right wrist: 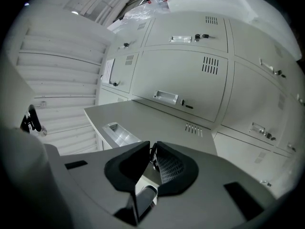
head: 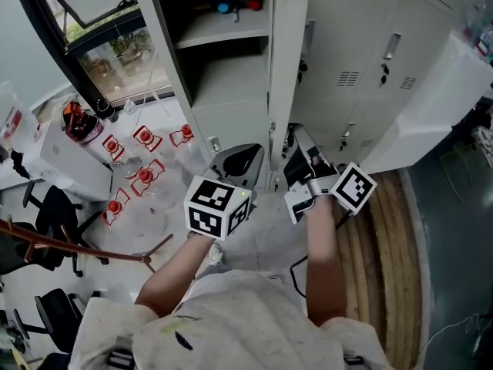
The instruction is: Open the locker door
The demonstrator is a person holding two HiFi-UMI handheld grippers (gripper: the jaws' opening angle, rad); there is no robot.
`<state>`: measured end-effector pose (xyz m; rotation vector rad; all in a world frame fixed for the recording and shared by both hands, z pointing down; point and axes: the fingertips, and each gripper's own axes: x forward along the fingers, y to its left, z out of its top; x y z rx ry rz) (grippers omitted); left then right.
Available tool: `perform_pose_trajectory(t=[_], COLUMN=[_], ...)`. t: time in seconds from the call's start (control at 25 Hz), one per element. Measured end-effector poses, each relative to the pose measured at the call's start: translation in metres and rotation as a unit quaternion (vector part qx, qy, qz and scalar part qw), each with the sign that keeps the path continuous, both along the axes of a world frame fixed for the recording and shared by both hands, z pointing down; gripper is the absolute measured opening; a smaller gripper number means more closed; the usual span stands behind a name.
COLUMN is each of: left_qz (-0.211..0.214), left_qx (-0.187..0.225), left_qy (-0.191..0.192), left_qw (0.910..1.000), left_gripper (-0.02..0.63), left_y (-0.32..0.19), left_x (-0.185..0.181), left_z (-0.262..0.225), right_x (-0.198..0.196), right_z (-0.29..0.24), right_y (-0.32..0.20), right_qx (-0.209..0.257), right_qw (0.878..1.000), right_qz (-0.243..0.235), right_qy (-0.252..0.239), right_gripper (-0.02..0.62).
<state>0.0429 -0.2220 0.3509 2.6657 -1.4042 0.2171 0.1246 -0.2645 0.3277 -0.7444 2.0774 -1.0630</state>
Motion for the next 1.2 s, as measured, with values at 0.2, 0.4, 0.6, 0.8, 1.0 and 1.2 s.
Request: perform_pose_trajectory(t=[0.2,0.4,0.6,0.8,1.0,1.2], left_qz=[0.013,0.024,0.031,0.041,0.046,0.051], left_qx=[0.003,0.001,0.001,0.003,0.007,0.008], left_qy=[-0.002,-0.001,0.003,0.004,0.008,0.011], left_qw=[0.9999,0.9997,0.9995,0.9992,0.9989,0.9986], left_gripper=[0.005,0.005,0.005,0.005,0.006,0.005], left_y=[-0.003,-0.005,-0.009,-0.015,-0.015,-0.015], left_x=[0.021,0.037,0.047,0.065,0.064,0.065], left_z=[0.000,0.002,0.002,0.001,-0.003,-0.003], right_x=[0.019,0.037,0.056,0.077,0.087,0.099], right_z=[0.000,0.001,0.002,0.000,0.001,0.001], right_y=[-0.004,-0.011,-0.019,-0.030,-0.034,-0.042], right_qx=[0.000,-0.002,-0.008,-0.007,-0.010,-0.012], right_qw=[1.000,1.000,1.000,0.999,0.998,0.997], right_qz=[0.006,0.017,0.029,0.039,0.058,0.074], right_qy=[-0.003,-0.007,-0.009,0.003,0.017,0.026], right_gripper=[0.043,0.043,0.043,0.043,0.043,0.043])
